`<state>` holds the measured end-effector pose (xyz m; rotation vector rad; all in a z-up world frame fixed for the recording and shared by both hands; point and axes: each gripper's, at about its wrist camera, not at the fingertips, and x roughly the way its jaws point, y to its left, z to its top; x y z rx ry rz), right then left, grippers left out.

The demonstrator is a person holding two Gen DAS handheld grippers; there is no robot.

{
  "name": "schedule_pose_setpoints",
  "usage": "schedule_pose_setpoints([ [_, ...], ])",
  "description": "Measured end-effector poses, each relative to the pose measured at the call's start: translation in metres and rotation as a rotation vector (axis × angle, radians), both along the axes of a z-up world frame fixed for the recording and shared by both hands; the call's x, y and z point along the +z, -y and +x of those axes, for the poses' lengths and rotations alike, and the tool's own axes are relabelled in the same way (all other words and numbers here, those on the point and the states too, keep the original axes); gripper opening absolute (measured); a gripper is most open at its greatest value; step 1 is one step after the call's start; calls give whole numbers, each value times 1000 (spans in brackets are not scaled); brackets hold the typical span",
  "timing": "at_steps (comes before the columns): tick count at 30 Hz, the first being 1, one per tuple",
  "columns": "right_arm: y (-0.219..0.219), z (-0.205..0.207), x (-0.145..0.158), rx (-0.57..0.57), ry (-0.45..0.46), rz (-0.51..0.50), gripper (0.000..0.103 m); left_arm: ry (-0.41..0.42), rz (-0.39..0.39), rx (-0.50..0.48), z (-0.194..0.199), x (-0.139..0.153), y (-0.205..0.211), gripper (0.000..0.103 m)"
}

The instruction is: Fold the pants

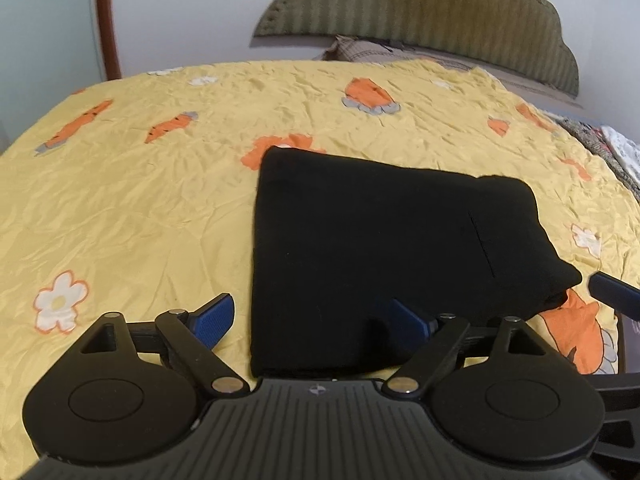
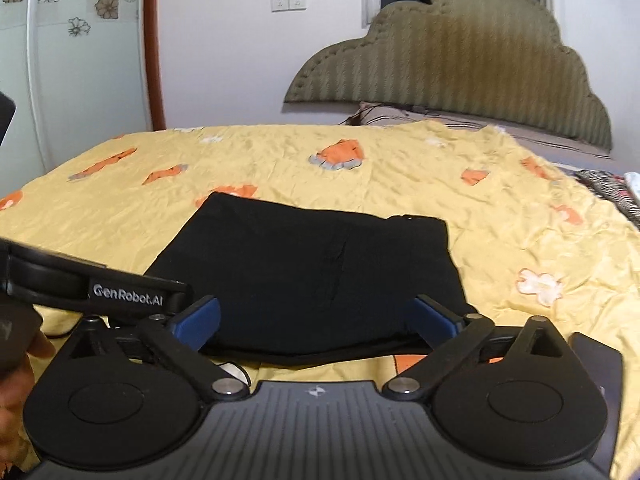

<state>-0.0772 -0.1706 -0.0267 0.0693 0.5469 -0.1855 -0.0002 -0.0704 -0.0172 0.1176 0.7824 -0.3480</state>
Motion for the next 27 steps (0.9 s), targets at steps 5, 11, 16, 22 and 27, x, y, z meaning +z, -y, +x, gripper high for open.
schedule_pose_setpoints([
  [5, -3, -6, 2, -13, -46, 37, 103, 20, 13, 25, -12, 5, -4, 90],
  [11, -3, -18, -2, 11, -70, 89, 103, 37, 48, 52, -30, 10, -11, 91],
  [16, -5, -25, -3, 21, -71, 90, 103, 34, 68, 58, -41, 9, -14, 91],
  [22, -8, -24, -6, 31, -83, 76, 103, 43, 93, 62, -42, 7, -15, 92],
  [27, -8, -26, -7, 20, -84, 54, 103, 38, 78, 78, -43, 5, -20, 92],
])
